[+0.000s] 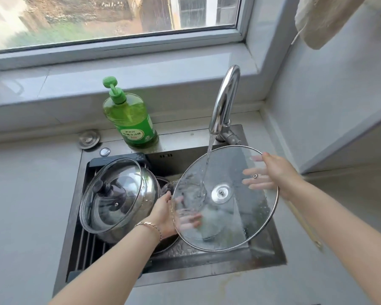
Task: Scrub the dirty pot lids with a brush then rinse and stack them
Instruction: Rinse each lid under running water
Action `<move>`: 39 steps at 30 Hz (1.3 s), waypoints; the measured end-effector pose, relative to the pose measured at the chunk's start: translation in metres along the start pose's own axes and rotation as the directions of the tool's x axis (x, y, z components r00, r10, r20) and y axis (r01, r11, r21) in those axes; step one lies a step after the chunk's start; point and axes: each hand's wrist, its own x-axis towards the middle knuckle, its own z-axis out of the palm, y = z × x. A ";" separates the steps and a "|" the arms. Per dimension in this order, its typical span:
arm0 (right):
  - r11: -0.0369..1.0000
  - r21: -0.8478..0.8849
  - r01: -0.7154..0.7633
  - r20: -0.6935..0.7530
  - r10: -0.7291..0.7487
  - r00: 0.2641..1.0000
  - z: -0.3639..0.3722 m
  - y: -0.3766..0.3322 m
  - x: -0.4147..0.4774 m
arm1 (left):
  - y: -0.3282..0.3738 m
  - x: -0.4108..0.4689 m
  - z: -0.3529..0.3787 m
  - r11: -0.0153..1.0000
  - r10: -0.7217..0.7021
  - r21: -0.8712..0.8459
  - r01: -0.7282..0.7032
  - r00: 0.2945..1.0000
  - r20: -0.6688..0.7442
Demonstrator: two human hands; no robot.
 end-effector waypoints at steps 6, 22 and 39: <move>0.953 0.167 -0.254 0.036 0.252 0.967 0.012 0.055 0.010 | 0.033 -0.035 -0.009 0.987 0.161 0.025 -0.162 0.987 0.030; 0.968 0.224 0.117 0.016 -0.124 0.992 0.060 0.011 0.015 | 0.064 -0.049 -0.018 0.865 0.502 0.059 -0.498 0.862 -0.069; 0.798 0.427 -0.426 0.190 0.382 0.905 0.055 0.096 -0.003 | 0.018 -0.051 -0.001 0.913 0.360 0.178 -0.367 0.930 0.072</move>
